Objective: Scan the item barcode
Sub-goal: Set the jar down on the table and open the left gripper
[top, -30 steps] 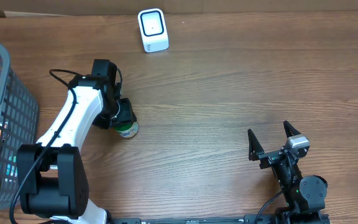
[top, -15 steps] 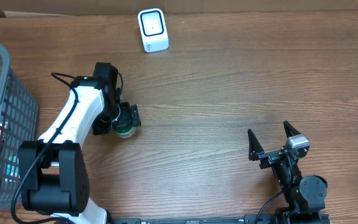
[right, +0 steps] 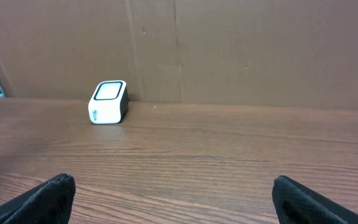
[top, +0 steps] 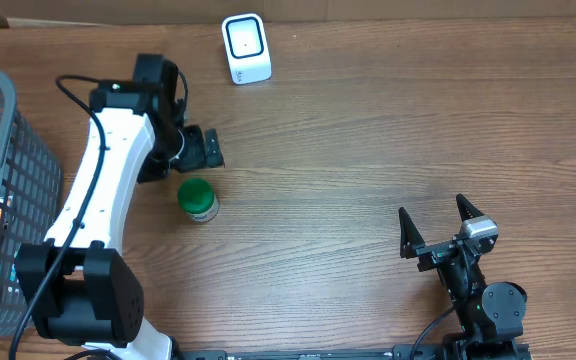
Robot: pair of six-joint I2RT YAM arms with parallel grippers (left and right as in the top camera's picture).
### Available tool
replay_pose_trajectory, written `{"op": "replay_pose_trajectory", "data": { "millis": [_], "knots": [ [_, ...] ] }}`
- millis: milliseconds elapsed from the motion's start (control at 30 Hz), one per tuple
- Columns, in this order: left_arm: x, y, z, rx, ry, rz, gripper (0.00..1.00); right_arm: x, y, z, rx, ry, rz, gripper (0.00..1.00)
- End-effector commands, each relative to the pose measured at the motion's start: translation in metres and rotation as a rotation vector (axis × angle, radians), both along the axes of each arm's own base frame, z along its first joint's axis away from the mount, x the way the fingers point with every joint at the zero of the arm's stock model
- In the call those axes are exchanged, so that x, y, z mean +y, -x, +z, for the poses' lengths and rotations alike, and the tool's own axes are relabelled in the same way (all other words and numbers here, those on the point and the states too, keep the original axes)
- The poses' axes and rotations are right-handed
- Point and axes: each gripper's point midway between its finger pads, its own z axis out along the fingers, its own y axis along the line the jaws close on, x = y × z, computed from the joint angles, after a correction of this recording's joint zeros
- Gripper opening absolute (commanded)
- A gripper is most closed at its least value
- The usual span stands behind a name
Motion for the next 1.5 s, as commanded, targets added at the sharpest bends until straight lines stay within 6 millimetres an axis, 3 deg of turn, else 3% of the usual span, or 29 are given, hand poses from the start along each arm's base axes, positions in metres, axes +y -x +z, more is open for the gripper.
{"op": "replay_pose_trajectory", "data": {
  "millis": [0, 700, 900, 1267, 1467],
  "knots": [
    [0.002, -0.012, 0.024, -0.057, -0.015, 0.000, 1.00, 0.000, 0.000, -0.002, -0.005, 0.005, -0.002, 1.00],
    [0.016, -0.028, 0.169, -0.358, -0.076, 0.028, 1.00, 0.000, 0.000, -0.002, -0.005, 0.005, -0.002, 1.00],
    [0.037, -0.026, 0.214, -0.478, -0.113, 0.083, 1.00, 0.000, 0.000, -0.002, -0.005, 0.004, -0.002, 1.00],
    [0.074, -0.020, 0.262, -0.623, -0.119, 0.220, 1.00, 0.000, 0.000, -0.002, -0.005, 0.005, -0.002, 1.00],
    [0.106, -0.011, 0.294, -0.728, -0.110, 0.331, 1.00, 0.000, 0.000, -0.002, -0.005, 0.005, -0.002, 1.00]
  ]
}}
